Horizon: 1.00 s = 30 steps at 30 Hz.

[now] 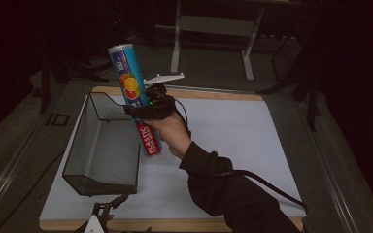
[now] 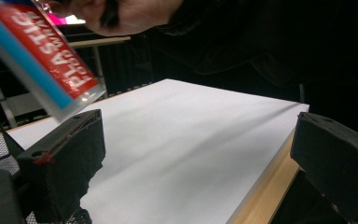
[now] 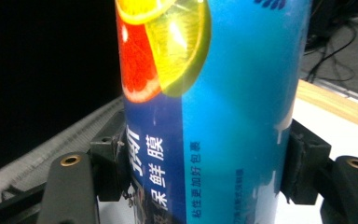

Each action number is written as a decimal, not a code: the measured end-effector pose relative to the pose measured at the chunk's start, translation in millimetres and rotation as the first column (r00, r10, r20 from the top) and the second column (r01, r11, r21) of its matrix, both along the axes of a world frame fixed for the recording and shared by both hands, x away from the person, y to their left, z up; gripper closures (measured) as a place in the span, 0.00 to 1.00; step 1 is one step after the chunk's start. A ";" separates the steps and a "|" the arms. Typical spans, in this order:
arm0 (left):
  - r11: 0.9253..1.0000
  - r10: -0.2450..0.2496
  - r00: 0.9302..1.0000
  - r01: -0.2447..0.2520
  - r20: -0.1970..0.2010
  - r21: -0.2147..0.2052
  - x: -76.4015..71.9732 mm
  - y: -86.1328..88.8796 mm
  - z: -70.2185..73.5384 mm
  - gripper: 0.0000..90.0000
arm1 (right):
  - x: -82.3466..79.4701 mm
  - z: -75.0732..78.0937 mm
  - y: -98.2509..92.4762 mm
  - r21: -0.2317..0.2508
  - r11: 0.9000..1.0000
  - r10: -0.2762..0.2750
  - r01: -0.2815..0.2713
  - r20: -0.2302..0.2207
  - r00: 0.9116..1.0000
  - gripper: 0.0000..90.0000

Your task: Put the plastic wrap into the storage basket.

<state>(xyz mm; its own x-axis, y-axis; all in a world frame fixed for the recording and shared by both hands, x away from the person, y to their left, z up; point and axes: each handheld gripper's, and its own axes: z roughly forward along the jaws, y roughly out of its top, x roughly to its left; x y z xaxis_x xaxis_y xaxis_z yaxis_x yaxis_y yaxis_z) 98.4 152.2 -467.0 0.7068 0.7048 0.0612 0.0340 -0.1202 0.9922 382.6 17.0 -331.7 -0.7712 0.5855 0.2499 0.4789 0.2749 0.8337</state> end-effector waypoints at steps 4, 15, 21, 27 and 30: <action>1.000 0.002 1.000 -0.002 0.006 0.003 -0.9 -0.1 0.3 0.04 | 2.6 -3.6 10.1 0.028 0.999 -0.037 0.038 -0.029 0.999 0.35; 1.000 0.006 1.000 -0.006 0.012 0.002 -2.1 1.3 0.7 0.04 | 1.7 -35.7 49.4 0.054 0.994 -0.084 0.090 -0.115 0.990 0.35; 1.000 0.002 1.000 -0.002 0.007 0.002 -1.4 1.9 0.4 0.04 | 5.4 -60.7 60.3 0.073 0.993 -0.079 0.097 -0.213 0.974 0.35; 1.000 -0.005 1.000 0.005 0.006 0.001 -1.4 1.8 0.6 0.04 | 4.3 -85.1 61.1 0.039 0.989 -0.130 0.146 -0.273 0.953 0.35; 1.000 -0.006 1.000 0.006 0.009 0.000 -1.5 1.0 1.0 0.04 | 0.1 -96.3 62.2 0.024 0.990 -0.129 0.142 -0.300 0.945 0.35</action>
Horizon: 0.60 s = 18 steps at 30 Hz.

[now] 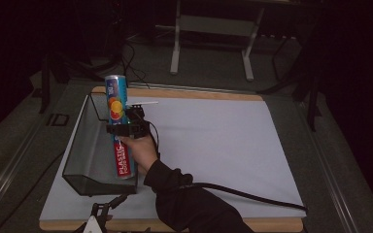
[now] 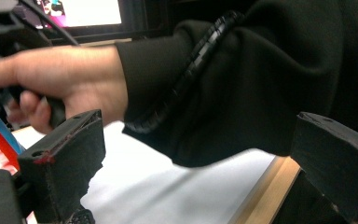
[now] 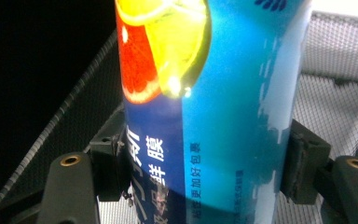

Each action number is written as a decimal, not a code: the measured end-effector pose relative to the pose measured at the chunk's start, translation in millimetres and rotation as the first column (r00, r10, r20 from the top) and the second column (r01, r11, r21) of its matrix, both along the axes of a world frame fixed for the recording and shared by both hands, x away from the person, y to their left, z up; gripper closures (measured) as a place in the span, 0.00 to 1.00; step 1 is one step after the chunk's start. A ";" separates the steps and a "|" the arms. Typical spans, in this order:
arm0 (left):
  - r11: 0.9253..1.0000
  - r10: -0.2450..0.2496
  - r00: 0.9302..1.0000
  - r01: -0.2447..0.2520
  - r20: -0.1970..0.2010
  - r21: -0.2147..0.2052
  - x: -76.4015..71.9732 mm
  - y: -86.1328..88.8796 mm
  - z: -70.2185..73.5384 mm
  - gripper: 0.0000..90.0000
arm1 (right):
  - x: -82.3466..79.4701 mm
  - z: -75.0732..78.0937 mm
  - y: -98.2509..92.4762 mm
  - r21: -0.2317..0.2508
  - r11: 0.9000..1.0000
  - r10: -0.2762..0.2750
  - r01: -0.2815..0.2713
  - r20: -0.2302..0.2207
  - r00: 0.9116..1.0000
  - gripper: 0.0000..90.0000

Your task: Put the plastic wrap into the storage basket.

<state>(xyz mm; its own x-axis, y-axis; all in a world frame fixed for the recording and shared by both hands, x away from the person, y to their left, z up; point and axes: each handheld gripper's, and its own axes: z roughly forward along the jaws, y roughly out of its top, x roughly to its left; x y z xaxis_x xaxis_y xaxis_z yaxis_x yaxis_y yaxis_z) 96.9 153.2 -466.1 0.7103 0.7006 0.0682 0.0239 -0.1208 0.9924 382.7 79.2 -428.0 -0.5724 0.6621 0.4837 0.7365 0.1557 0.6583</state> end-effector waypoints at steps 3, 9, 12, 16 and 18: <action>1.000 -0.002 1.000 0.002 0.006 0.003 -1.3 -0.8 0.5 0.04 | -5.4 -8.7 3.0 -0.040 0.999 -0.012 0.012 0.007 1.000 0.35; 1.000 -0.002 1.000 0.002 0.005 0.005 -1.3 -0.6 0.6 0.04 | -8.0 -20.2 2.0 -0.059 0.995 -0.084 0.082 -0.029 0.996 0.35; 1.000 -0.004 1.000 0.004 0.005 0.007 -1.5 -1.1 0.8 0.04 | -4.0 -25.1 -2.0 -0.048 0.991 -0.131 0.128 -0.065 0.989 0.35; 1.000 -0.004 1.000 0.004 0.007 0.006 -1.6 -1.3 1.0 0.04 | -0.2 -31.1 -0.9 -0.036 0.990 -0.137 0.135 -0.063 0.989 0.35; 1.000 -0.004 1.000 0.004 0.007 0.008 -1.6 -1.3 1.0 0.04 | 0.5 -31.9 1.2 -0.043 0.990 -0.135 0.133 -0.060 0.989 0.35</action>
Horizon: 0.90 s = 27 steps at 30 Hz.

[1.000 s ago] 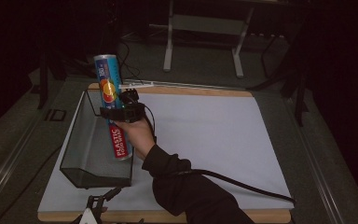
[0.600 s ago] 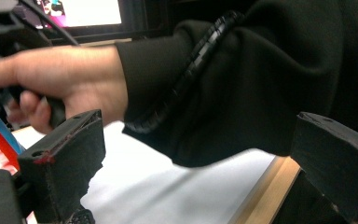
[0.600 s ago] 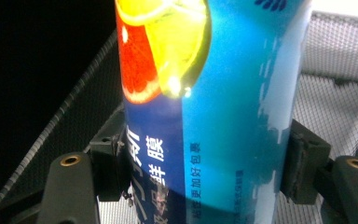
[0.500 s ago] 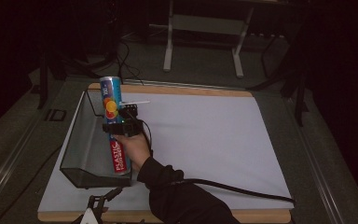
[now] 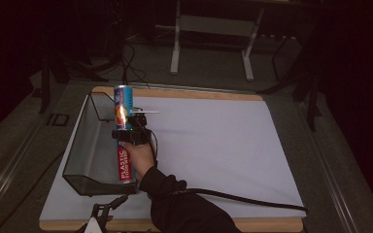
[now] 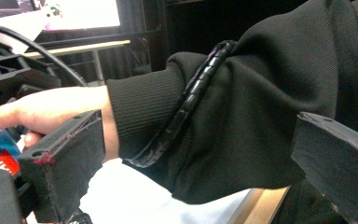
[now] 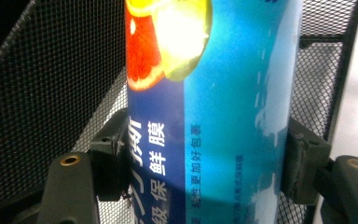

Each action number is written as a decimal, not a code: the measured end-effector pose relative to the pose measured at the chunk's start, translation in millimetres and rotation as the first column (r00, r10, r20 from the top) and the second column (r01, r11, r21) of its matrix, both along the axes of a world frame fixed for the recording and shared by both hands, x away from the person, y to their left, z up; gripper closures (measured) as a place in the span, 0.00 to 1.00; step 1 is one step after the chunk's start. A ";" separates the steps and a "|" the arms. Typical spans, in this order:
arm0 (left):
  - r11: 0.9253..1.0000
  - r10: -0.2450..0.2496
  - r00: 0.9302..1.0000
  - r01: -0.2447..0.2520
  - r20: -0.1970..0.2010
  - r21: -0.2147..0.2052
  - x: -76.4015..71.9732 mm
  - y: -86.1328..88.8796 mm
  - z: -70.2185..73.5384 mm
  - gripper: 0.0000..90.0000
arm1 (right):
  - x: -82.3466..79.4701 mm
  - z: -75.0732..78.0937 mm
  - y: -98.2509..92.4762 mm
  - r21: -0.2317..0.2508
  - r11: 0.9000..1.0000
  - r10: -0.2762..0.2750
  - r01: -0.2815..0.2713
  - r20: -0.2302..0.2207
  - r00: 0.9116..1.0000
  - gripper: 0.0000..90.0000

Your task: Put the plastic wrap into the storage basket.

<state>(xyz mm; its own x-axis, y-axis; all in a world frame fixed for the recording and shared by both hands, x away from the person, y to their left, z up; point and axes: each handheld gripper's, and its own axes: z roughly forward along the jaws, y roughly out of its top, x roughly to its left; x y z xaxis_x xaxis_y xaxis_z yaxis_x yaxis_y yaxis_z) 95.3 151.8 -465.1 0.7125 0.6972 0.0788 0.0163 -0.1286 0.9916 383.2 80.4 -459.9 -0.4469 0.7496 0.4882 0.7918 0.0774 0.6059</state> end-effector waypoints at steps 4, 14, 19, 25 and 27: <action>1.000 -0.005 1.000 0.005 -0.004 0.003 0.3 0.4 -0.3 0.04 | 2.4 -4.3 6.1 -0.016 1.000 0.000 0.000 0.006 1.000 0.35; 1.000 -0.007 1.000 0.007 -0.008 0.002 0.7 1.3 -0.4 0.04 | 9.2 -13.3 12.3 -0.068 0.997 -0.037 0.035 -0.034 0.999 0.34; 1.000 -0.010 1.000 0.010 -0.009 0.003 0.7 0.9 -0.4 0.04 | 12.3 -17.6 14.2 -0.100 0.995 -0.021 0.018 -0.036 0.999 0.33; 1.000 -0.013 1.000 0.013 -0.011 -0.001 0.8 1.0 -0.3 0.04 | 11.5 -16.7 16.1 -0.132 0.991 -0.001 0.001 0.000 1.000 0.32; 1.000 -0.012 1.000 0.012 -0.010 -0.001 0.7 1.1 -0.2 0.04 | 13.1 -15.6 16.5 -0.146 0.989 0.016 -0.016 0.003 1.000 0.31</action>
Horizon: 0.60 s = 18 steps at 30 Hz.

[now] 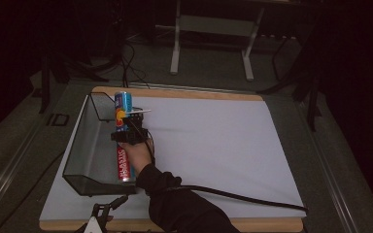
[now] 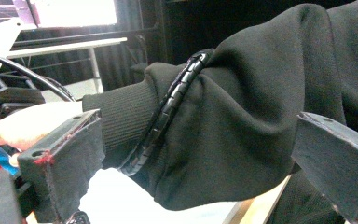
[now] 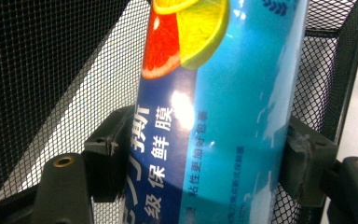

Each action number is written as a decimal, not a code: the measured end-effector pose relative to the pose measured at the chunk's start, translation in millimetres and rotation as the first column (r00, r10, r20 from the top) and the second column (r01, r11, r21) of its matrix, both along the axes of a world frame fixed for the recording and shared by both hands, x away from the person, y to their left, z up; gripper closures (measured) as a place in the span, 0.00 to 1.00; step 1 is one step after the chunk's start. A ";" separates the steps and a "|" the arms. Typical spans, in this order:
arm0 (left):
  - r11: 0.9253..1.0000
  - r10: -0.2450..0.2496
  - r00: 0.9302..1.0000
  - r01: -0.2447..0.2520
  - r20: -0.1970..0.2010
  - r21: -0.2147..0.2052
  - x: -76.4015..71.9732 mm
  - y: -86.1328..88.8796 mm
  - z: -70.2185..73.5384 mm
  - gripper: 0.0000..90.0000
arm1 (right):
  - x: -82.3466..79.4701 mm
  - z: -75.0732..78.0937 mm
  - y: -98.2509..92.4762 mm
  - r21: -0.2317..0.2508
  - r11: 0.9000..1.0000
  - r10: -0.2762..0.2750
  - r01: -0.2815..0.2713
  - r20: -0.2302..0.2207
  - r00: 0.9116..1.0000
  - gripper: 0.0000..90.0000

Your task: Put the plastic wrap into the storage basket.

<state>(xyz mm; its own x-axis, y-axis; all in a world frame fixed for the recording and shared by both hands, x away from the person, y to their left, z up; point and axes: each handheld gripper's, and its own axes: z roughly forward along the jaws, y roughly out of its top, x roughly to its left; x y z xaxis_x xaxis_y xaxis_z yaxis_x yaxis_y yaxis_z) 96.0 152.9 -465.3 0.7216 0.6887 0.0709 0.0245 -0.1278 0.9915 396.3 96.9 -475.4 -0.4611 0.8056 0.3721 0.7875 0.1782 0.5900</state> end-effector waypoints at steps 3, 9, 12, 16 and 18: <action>1.000 -0.002 1.000 0.002 -0.001 0.003 0.2 0.3 0.0 0.04 | 2.9 1.7 0.2 -0.028 0.999 0.044 -0.043 0.011 0.999 0.29; 1.000 -0.002 1.000 0.002 -0.002 0.004 -0.1 -0.1 -0.1 0.04 | 6.3 14.8 -5.4 -0.051 0.993 0.112 -0.108 0.068 0.991 0.15; 1.000 -0.002 1.000 0.002 -0.001 0.004 -0.4 -0.2 -0.1 0.04 | 6.0 25.6 -9.8 -0.084 0.988 0.142 -0.133 0.111 0.984 0.14; 1.000 -0.001 1.000 0.001 -0.003 0.006 -0.2 -0.4 -0.2 0.04 | 7.3 35.5 -22.5 -0.108 0.979 0.186 -0.172 0.136 0.973 0.13; 1.000 0.000 1.000 0.000 -0.003 0.005 -0.3 -0.6 -0.2 0.04 | 4.5 40.3 -29.3 -0.127 0.973 0.211 -0.192 0.161 0.964 0.14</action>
<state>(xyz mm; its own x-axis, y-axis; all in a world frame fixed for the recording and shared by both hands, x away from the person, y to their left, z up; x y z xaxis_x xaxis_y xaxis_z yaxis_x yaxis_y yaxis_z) 95.7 152.3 -465.5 0.7219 0.6882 0.0725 0.0270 -0.1327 0.9908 400.8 67.6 -435.1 -0.6672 0.7209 0.1874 0.6168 0.3937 0.6816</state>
